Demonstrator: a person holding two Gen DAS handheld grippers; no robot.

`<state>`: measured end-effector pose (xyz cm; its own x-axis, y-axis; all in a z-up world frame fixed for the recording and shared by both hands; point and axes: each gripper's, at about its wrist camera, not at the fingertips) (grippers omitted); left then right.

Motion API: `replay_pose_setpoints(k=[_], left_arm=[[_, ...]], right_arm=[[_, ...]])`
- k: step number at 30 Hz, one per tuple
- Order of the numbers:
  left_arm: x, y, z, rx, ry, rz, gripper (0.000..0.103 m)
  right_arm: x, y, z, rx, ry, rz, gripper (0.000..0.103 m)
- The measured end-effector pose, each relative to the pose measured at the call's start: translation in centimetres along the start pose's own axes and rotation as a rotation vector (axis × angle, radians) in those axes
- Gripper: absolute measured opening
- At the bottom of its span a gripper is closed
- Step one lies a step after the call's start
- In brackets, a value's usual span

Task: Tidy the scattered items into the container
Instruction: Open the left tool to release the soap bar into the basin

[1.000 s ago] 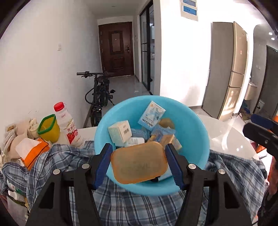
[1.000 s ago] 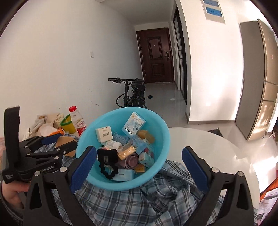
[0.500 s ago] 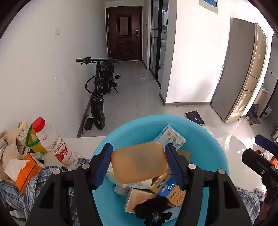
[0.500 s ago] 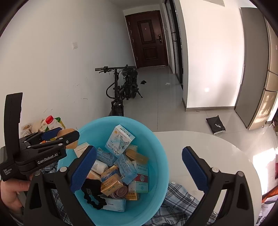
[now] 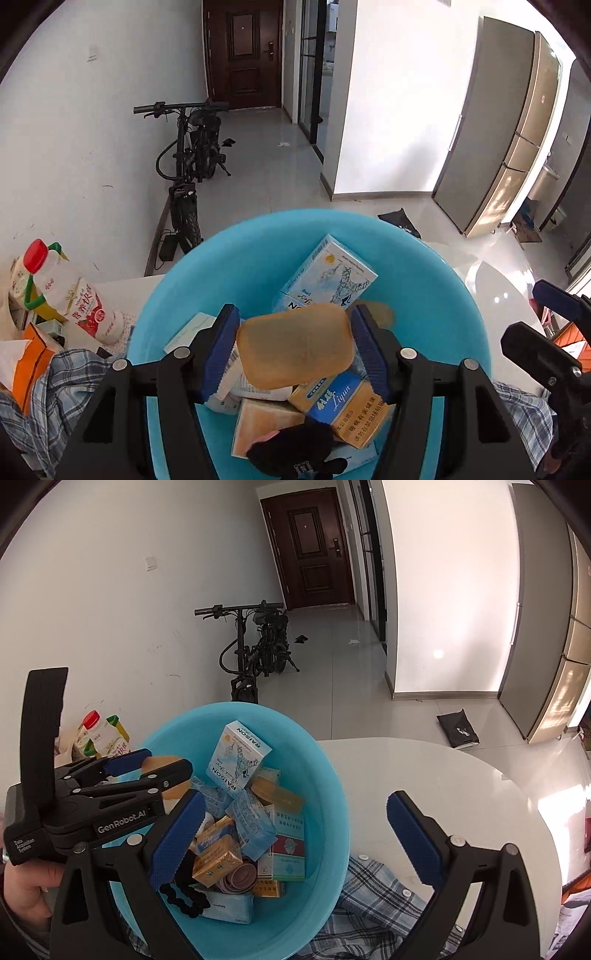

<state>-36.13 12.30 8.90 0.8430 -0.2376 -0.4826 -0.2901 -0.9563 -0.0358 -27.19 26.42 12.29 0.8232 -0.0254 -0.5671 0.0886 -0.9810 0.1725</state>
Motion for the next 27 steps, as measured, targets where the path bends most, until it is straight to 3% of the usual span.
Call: replay_pose_setpoints(k=[8, 9, 12, 15, 18, 23, 27], left_arm=[[-0.5, -2.6, 3.2, 0.038, 0.042, 0.037, 0.065], [-0.5, -2.6, 3.0, 0.038, 0.037, 0.031, 0.067], [-0.5, -1.8, 2.4, 0.038, 0.021, -0.001, 0.086], [-0.2, -0.8, 1.9, 0.005, 0.023, -0.002, 0.087], [0.4, 0.0, 1.6, -0.060, 0.032, 0.014, 0.102], [1.5, 1.7, -0.4, -0.052, 0.002, -0.019, 0.102], [2.6, 2.1, -1.3, -0.095, 0.009, -0.008, 0.102]], right_arm=[[1.2, -1.8, 0.5, 0.037, 0.024, 0.004, 0.098], [1.2, -1.8, 0.5, 0.040, 0.027, 0.001, 0.098], [1.4, -1.6, 0.7, 0.045, 0.032, -0.009, 0.098], [1.5, -1.0, 0.8, 0.043, 0.035, -0.014, 0.098], [1.8, -0.5, 0.9, 0.034, 0.044, -0.024, 0.098], [2.1, 0.8, 0.2, 0.036, 0.035, -0.055, 0.098], [2.3, 1.4, -0.8, 0.034, 0.024, -0.063, 0.098]])
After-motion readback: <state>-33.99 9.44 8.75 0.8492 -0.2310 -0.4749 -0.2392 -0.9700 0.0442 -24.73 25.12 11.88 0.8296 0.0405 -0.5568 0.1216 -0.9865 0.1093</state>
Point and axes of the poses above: each gripper's, at about its wrist camera, not at the fingertips, and z roughly the way its jaws point, y to its left, x to its underside, and after that the axes turned 10 degrees about y, right-handed
